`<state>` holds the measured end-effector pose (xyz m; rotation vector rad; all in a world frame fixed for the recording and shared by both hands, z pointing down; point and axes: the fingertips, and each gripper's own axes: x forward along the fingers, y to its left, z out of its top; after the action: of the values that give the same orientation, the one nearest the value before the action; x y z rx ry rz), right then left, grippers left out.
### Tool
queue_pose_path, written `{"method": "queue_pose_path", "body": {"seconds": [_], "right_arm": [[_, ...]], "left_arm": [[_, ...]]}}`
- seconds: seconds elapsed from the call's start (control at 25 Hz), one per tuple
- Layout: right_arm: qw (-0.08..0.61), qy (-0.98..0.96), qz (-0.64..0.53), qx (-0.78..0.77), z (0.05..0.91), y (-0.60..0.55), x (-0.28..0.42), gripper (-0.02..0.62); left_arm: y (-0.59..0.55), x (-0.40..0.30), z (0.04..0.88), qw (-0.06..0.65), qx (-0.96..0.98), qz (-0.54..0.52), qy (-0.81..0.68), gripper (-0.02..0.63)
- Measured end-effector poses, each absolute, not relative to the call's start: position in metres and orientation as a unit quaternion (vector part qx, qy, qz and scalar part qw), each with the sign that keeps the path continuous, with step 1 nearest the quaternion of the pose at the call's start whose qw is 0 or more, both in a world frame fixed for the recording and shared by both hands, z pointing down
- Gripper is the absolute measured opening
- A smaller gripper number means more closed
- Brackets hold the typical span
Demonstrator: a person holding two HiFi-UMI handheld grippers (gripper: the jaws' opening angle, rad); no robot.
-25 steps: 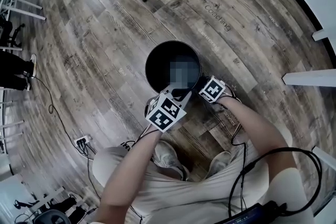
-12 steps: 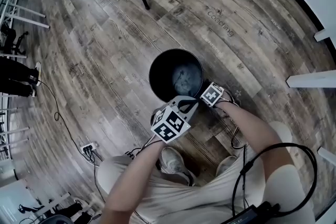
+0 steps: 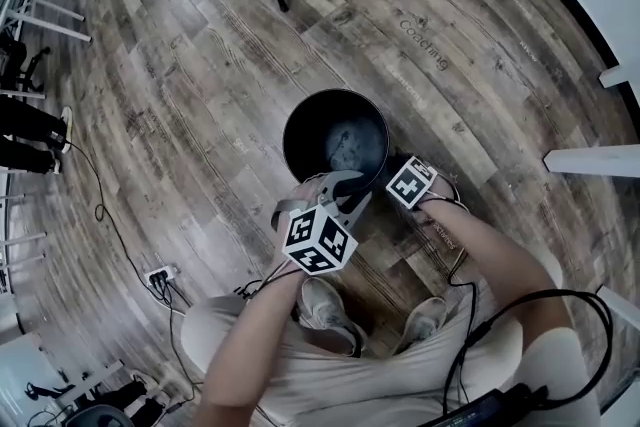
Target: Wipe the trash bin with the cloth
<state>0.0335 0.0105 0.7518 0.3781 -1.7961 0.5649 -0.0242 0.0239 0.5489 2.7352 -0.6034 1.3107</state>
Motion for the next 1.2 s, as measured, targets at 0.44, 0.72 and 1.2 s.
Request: {"method": "queue_pose_path", "body": {"seconds": [0.44,0.72,1.2], "right_arm": [[0.540,-0.798,0.244,0.111,0.628,0.033,0.019,0.110],[0.526,-0.806,0.248,0.112,0.611,0.032,0.017,0.109],[0.520,-0.814,0.223,0.136,0.619,0.015,0.005,0.109]], "left_arm": [[0.036,-0.031,0.579,0.079,0.859,0.475,-0.175,0.058],[0.037,-0.022,0.587,0.119,0.854,0.473,-0.183,0.020],[0.034,-0.016,0.584,0.142,0.855,0.455,-0.207,0.018]]}}
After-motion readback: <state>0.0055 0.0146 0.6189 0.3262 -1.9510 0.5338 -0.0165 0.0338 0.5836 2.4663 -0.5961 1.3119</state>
